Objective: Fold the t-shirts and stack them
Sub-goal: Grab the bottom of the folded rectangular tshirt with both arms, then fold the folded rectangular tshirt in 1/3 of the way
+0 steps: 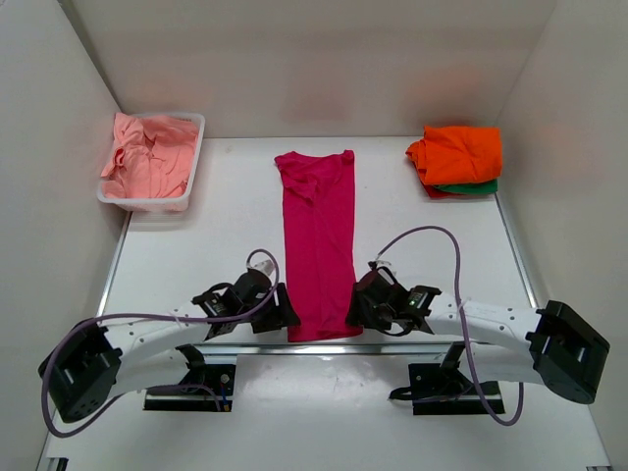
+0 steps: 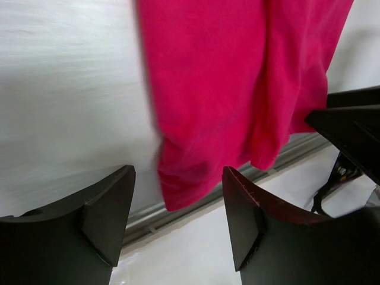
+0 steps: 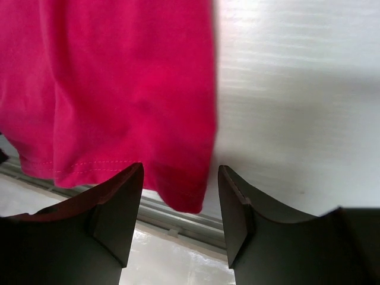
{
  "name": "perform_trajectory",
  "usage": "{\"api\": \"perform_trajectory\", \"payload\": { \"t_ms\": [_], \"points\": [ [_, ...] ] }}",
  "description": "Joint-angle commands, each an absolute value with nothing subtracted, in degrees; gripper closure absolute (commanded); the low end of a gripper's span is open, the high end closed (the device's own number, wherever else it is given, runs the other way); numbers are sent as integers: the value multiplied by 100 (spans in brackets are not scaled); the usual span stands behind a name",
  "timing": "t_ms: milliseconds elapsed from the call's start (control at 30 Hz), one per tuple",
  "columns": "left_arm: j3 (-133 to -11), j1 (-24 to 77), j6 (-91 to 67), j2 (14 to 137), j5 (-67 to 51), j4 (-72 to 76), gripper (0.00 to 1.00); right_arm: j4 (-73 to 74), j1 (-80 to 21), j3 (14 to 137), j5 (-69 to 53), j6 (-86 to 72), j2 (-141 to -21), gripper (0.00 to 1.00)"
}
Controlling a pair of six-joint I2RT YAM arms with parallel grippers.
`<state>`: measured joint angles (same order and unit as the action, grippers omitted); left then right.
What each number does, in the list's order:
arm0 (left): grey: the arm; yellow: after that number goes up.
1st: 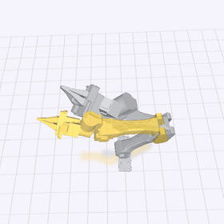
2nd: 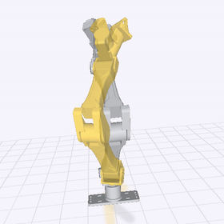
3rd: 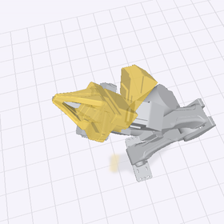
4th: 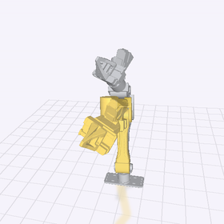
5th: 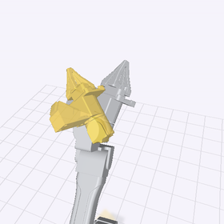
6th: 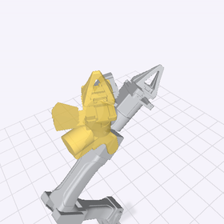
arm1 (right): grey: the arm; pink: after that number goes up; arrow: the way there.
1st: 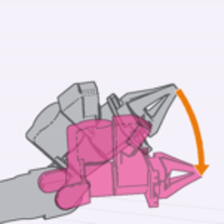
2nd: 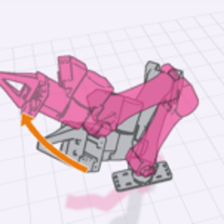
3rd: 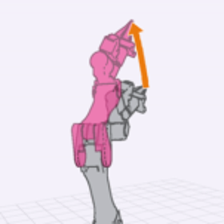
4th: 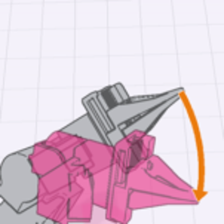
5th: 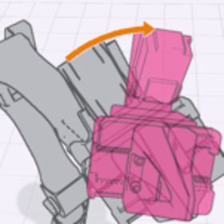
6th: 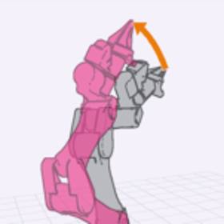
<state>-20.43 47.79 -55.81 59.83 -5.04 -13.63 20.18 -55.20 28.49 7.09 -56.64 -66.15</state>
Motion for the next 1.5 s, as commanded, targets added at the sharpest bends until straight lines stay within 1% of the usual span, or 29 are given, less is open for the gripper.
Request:
{"api": "perform_trajectory", "payload": {
  "t_ms": [0, 100, 133, 233, 267, 300, 333, 367, 400, 433, 667, 767, 867, 967, 1133, 1233, 1267, 1333, 1467],
  "points": [
    [-2346, 5114, -5713, 6344, -413, -1335, 28, 2188, -5687, 2935, 800, -5906, -6767, 49],
    [-2469, 5317, -5774, 6652, -474, -1336, 26, 2119, -5765, 2866, 686, -5959, -6776, 49],
    [-2496, 5457, -5818, 6714, -440, -1310, 28, 2136, -5740, 2874, 642, -5933, -6837, 51],
    [-2505, 5598, -5836, 6995, -466, -1239, 45, 2075, -5730, 2900, 537, -5871, -6855, 62],
    [-2583, 5590, -5801, 7109, -509, -1326, 58, 2057, -5722, 2892, 501, -5836, -6890, 73],
    [-2584, 5633, -5766, 7171, -466, -1405, 64, 2057, -5722, 2874, 475, -5810, -6899, 83],
    [-2619, 5599, -5783, 7215, -431, -1450, 76, 2031, -5704, 2848, 422, -5792, -6917, 89],
    [-2576, 5633, -5801, 7190, -413, -1502, 84, 2056, -5713, 2856, 413, -5818, -6943, 100],
    [-2532, 5651, -5801, 7146, -422, -1538, 98, 2057, -5730, 2839, 404, -5810, -6900, 99],
    [-2488, 5660, -5870, 7006, -344, -1677, 100, 2100, -5774, 2830, 369, -5783, -6899, 100],
    [-2259, 5669, -5889, 6180, -457, -2240, 100, 2118, -5950, 2549, 45, -5827, -6452, 100],
    [-2049, 5669, -5924, 6056, -816, -2276, 100, 2258, -6073, 2549, -104, -5844, -6363, 100],
    [-1916, 5739, -5871, 5916, -888, -2382, 100, 2294, -6143, 2514, -289, -5819, -6214, 99],
    [-1942, 5555, -5888, 5688, -1036, -2461, 100, 2311, -6056, 2592, -509, -5652, -6240, 100],
    [-2864, 5116, -5538, 5949, -1221, -2960, 100, 2802, -5399, 3303, -1019, -4854, -6398, 100],
    [-3671, 4572, -5222, 6389, -1642, -3356, 100, 3188, -4748, 3900, -1642, -4265, -6740, 99],
    [-3804, 4327, -5186, 6538, -1678, -3514, 99, 3277, -4642, 4015, -1757, -4158, -6828, 99],
    [-4348, 3940, -5028, 6758, -1793, -3751, 96, 3681, -4116, 4646, -2037, -3773, -7118, 100],
    [-5035, 3131, -4931, 7075, -1872, -4104, 94, 4121, -3472, 5657, -2382, -3148, -7593, 100]
  ]
}}
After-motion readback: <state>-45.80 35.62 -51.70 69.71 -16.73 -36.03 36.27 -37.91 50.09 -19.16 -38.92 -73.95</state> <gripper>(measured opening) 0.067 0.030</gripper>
